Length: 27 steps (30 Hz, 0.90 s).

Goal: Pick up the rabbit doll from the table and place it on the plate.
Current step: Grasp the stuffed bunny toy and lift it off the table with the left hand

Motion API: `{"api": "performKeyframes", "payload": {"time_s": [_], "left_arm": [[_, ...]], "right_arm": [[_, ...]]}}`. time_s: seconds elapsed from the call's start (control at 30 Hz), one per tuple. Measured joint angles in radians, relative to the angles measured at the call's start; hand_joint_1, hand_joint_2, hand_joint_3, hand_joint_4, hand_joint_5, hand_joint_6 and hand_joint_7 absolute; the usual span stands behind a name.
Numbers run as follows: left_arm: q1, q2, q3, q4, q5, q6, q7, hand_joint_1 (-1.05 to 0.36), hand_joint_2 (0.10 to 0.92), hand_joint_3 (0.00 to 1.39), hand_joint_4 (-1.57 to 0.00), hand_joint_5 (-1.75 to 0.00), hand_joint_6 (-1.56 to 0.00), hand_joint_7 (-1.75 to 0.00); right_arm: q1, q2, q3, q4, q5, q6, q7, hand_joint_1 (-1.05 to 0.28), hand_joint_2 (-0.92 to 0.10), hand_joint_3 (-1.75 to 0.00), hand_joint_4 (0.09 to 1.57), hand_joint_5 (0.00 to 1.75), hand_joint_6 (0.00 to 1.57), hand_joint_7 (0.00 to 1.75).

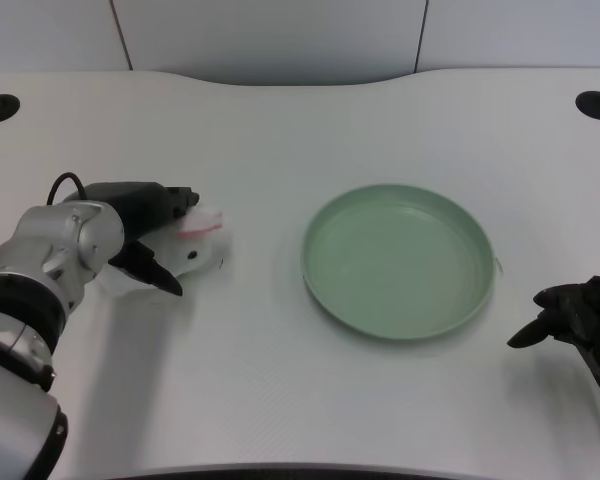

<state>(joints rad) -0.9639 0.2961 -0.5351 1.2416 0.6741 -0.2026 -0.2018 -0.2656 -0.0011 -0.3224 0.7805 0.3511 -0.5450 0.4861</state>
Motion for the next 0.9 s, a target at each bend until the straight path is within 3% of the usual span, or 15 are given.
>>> {"api": "performKeyframes", "payload": {"time_s": [0.33,0.47,0.53,0.6,0.63,0.67,0.83,0.9], "left_arm": [[0.0,-0.001,-0.068,0.021,0.066,0.002,0.093,-0.41,0.755,0.0,-0.26,-0.08,-0.3,-0.02],[0.006,0.0,-0.068,0.028,0.067,-0.008,0.14,-0.34,0.758,0.0,-0.37,-0.12,-0.46,-0.09],[0.009,0.0,-0.068,0.032,0.067,-0.02,0.172,-0.3,0.768,0.0,-0.38,-0.34,-0.57,-0.16],[0.013,0.001,-0.067,0.037,0.066,-0.036,0.199,-0.25,0.788,0.0,-0.28,-1.19,-0.34,-1.03],[0.015,0.002,-0.066,0.041,0.064,-0.043,0.205,-0.24,0.796,0.0,-0.28,-1.33,-0.29,-1.21],[0.017,0.002,-0.064,0.045,0.063,-0.047,0.213,-0.22,0.811,0.01,-0.4,-1.47,-0.29,-1.42],[0.026,0.01,-0.069,0.055,0.07,-0.059,0.264,-0.18,0.865,0.01,-0.52,-1.64,-0.35,-1.68],[0.03,0.018,-0.083,0.056,0.087,-0.072,0.303,-0.17,0.891,0.01,-0.61,-1.49,-0.54,-1.41]], "right_arm": [[0.012,0.0,0.0,-0.011,0.005,0.009,0.003,-1.05,-0.85,0.0,1.31,0.81,1.57,0.28],[0.016,0.0,0.0,-0.014,0.005,0.015,0.007,-1.05,-0.85,0.0,1.31,0.8,1.57,0.28],[0.016,-0.001,0.0,-0.014,0.006,0.019,0.011,-1.05,-0.85,0.0,1.31,0.8,1.57,0.28],[0.016,-0.001,-0.001,-0.014,0.009,0.023,0.014,-1.05,-0.85,0.0,1.31,0.8,1.57,0.28],[0.016,-0.002,-0.001,-0.014,0.011,0.026,0.015,-1.05,-0.85,0.0,1.31,0.79,1.57,0.28],[0.016,-0.002,-0.002,-0.014,0.015,0.026,0.016,-1.05,-0.85,0.0,1.31,0.79,1.57,0.27],[0.016,-0.002,-0.003,-0.014,0.02,0.026,0.019,-1.05,-0.85,0.0,1.31,0.79,1.57,0.26],[0.016,-0.002,-0.003,-0.014,0.021,0.026,0.019,-1.05,-0.85,0.0,1.31,0.79,1.57,0.26]]}}
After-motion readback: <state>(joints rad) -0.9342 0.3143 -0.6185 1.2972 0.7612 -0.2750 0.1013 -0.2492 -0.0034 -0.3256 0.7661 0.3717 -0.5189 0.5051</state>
